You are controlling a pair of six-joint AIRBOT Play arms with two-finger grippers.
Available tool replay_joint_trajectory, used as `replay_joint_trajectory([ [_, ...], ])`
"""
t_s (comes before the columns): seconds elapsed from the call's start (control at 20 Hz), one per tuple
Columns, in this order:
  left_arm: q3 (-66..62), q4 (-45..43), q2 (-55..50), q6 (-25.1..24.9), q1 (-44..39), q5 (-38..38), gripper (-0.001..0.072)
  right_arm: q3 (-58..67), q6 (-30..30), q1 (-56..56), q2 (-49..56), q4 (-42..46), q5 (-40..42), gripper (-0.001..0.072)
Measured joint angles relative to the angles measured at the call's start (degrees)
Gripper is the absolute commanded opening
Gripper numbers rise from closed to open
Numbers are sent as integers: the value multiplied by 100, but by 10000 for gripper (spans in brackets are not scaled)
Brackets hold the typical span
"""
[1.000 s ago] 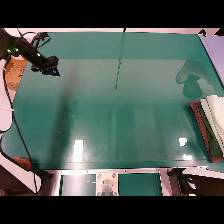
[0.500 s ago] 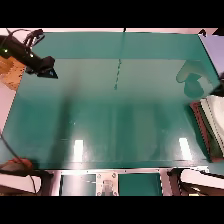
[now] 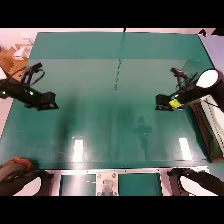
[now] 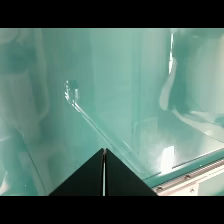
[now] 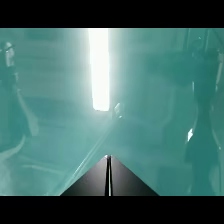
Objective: Fold the shirts.
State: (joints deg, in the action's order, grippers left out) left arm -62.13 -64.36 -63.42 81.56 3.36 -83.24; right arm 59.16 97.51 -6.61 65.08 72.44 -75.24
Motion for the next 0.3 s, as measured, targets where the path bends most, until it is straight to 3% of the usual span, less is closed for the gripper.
replay_joint_trajectory([
  [0.3,306,24,192,-173,0,243,18,-197,35,-566,-79,-83,254,14],
])
